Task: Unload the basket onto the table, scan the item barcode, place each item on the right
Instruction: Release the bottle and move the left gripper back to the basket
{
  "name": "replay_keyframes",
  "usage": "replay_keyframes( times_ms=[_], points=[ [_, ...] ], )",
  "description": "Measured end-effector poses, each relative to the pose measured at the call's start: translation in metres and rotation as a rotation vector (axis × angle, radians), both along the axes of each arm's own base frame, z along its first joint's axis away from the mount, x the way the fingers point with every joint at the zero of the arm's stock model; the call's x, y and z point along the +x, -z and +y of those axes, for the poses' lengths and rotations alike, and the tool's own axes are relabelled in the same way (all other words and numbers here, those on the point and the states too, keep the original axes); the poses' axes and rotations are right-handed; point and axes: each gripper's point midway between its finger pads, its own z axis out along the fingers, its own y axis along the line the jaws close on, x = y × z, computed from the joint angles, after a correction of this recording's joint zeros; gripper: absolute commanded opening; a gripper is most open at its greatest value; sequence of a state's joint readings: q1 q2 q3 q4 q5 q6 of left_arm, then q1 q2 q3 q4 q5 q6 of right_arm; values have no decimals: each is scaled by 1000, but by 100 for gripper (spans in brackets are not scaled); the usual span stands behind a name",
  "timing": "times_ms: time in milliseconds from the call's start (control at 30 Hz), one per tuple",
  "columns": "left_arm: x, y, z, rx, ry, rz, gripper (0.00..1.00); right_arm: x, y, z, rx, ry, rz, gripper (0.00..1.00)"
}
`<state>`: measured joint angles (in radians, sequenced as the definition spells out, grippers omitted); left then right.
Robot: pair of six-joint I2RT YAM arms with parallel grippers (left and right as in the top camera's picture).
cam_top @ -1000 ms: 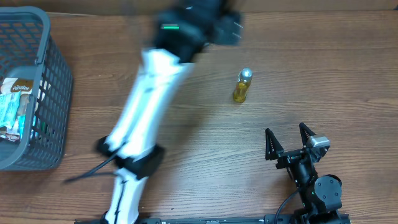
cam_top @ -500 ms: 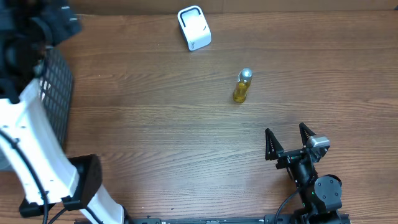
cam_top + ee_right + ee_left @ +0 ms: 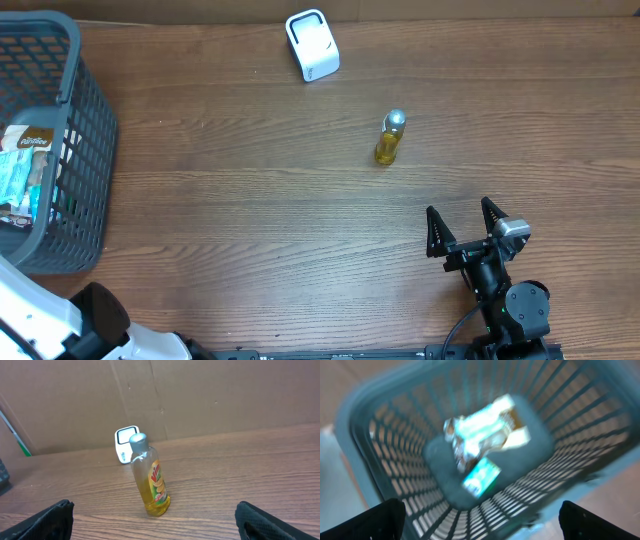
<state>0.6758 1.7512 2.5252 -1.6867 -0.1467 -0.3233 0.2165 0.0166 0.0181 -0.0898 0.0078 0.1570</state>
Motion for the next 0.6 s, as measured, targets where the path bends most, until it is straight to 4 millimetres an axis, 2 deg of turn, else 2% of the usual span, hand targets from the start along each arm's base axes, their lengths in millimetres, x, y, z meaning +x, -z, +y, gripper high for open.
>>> replay_keyframes(
  times_ms=[100,233,400,600],
  points=[
    [-4,45,11,-102,-22,110,100,0,0,0,0,0,-1,100],
    [-5,86,30,-177,-54,176,100,0,0,0,0,0,0,100],
    [-7,117,46,-249,-50,206,100,0,0,0,0,0,0,100],
    [2,151,61,-326,-19,234,100,0,0,0,0,0,0,100]
  ],
)
